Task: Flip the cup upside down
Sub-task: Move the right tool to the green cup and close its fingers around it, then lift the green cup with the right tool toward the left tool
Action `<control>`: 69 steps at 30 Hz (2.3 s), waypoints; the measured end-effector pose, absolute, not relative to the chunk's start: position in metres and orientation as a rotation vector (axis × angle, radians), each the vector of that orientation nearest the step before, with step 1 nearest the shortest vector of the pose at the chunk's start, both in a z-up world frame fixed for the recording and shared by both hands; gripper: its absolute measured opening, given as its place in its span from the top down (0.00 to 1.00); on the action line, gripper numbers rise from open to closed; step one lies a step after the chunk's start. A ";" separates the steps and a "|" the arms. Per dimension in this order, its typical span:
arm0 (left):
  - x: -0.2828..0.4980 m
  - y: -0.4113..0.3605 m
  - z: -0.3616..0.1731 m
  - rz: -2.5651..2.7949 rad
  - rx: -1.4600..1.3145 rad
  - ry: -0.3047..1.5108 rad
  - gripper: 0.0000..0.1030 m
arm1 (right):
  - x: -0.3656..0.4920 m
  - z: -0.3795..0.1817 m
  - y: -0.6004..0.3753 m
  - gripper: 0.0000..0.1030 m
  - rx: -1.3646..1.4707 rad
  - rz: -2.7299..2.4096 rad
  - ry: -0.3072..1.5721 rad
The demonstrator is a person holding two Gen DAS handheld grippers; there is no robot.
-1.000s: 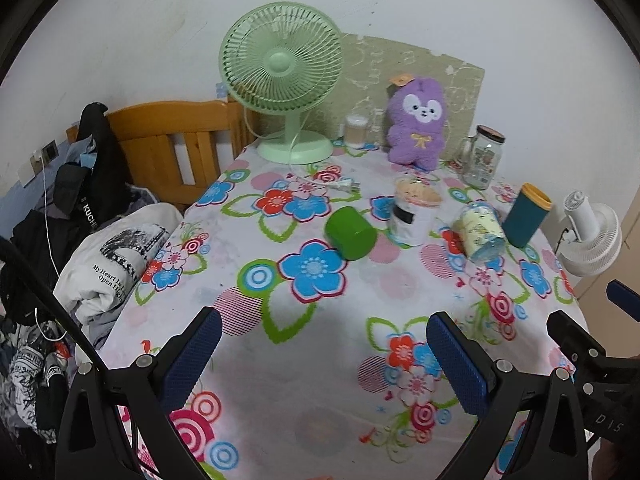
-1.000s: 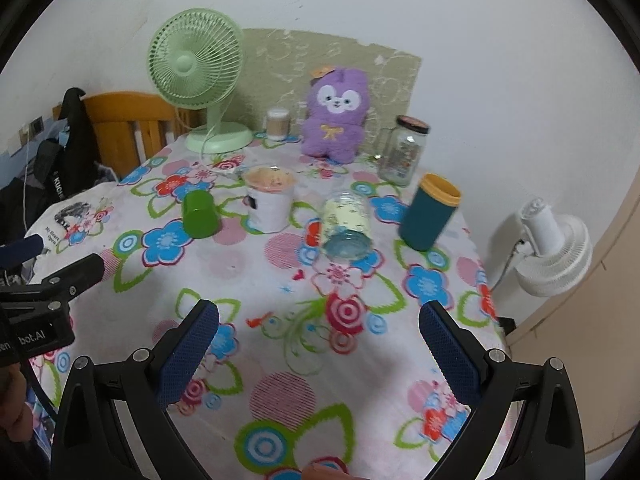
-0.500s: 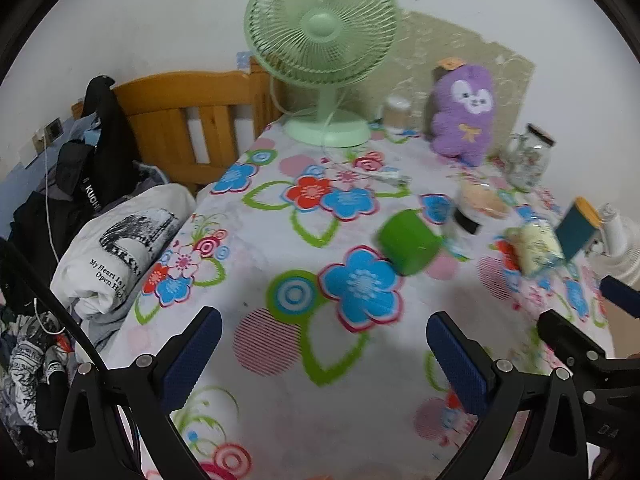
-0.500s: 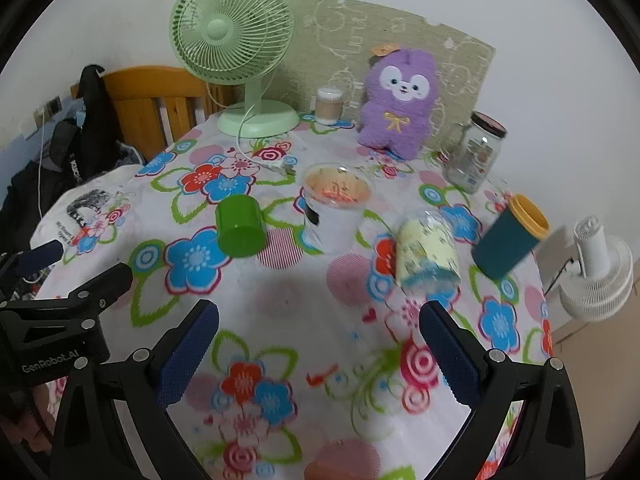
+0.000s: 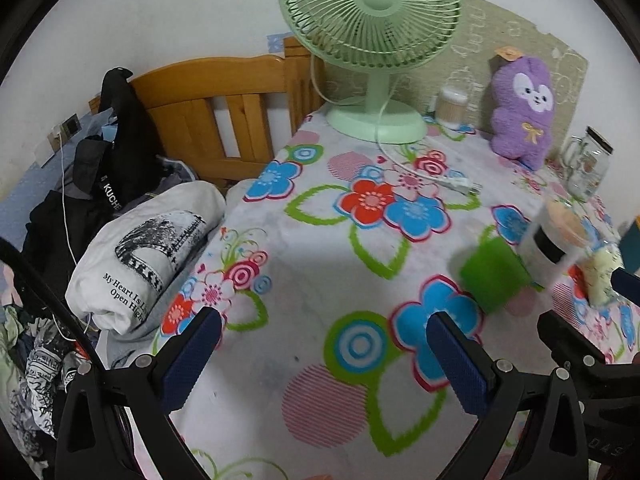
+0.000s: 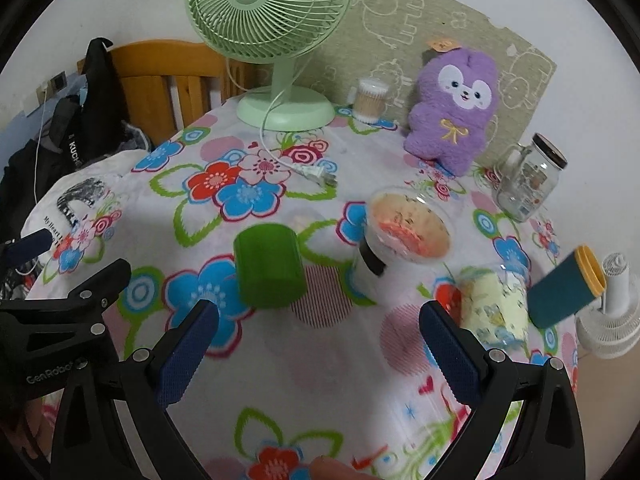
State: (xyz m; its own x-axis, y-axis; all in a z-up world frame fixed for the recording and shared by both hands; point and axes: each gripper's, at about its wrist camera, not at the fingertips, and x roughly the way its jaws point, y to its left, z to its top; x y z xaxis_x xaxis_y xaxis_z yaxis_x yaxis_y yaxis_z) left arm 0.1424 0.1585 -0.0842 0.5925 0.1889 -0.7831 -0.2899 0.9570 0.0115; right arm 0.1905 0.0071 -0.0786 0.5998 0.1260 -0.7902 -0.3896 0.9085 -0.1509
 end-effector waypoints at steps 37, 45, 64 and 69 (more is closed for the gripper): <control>0.173 0.181 -0.118 0.381 -0.058 0.979 0.00 | 0.245 -0.134 0.044 0.48 -0.342 0.472 1.006; 0.169 0.167 -0.114 0.346 -0.018 0.983 0.00 | 0.242 -0.126 0.032 0.48 -0.326 0.454 0.990; 0.157 0.131 -0.108 0.101 0.009 1.002 0.00 | 0.205 -0.113 -0.016 0.48 -0.334 0.403 0.966; 0.153 0.122 -0.107 0.033 -0.003 1.013 0.00 | 0.184 -0.114 -0.031 0.48 -0.361 0.383 0.961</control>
